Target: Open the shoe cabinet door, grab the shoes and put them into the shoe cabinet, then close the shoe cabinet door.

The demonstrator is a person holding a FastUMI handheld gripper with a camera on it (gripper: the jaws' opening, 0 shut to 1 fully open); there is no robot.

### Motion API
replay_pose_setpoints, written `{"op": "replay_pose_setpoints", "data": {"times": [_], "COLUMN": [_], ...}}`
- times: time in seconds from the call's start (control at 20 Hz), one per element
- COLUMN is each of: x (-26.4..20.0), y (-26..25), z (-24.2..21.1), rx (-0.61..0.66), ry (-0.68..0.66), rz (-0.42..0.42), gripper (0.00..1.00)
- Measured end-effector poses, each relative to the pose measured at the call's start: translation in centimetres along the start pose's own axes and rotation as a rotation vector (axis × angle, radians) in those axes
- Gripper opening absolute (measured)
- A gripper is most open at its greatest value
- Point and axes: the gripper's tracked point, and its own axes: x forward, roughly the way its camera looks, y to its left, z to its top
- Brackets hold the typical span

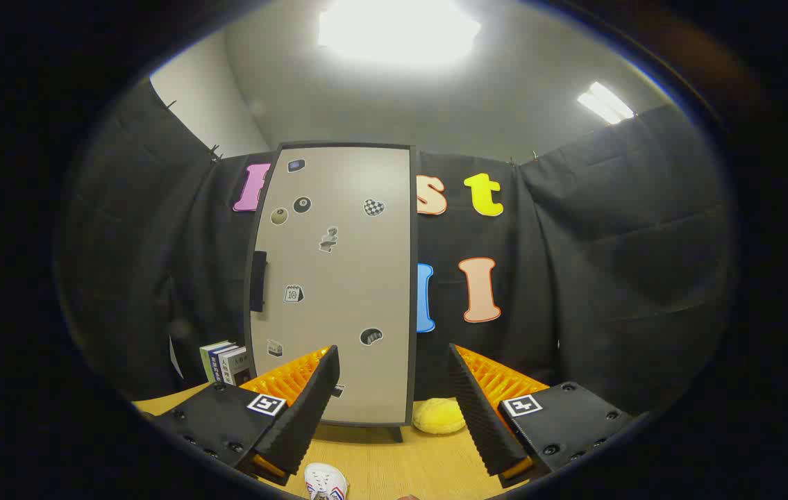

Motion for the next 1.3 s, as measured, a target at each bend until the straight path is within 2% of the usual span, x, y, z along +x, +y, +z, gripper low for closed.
{"op": "replay_pose_setpoints", "data": {"times": [0.45, 1.3], "x": [-0.4, 0.5], "y": [0.6, -1.4], "z": [-0.2, 1.4], "rx": [0.002, -0.021], "ry": [-0.005, -0.020], "rz": [0.010, 0.003], "gripper": [0.97, 0.97]}}
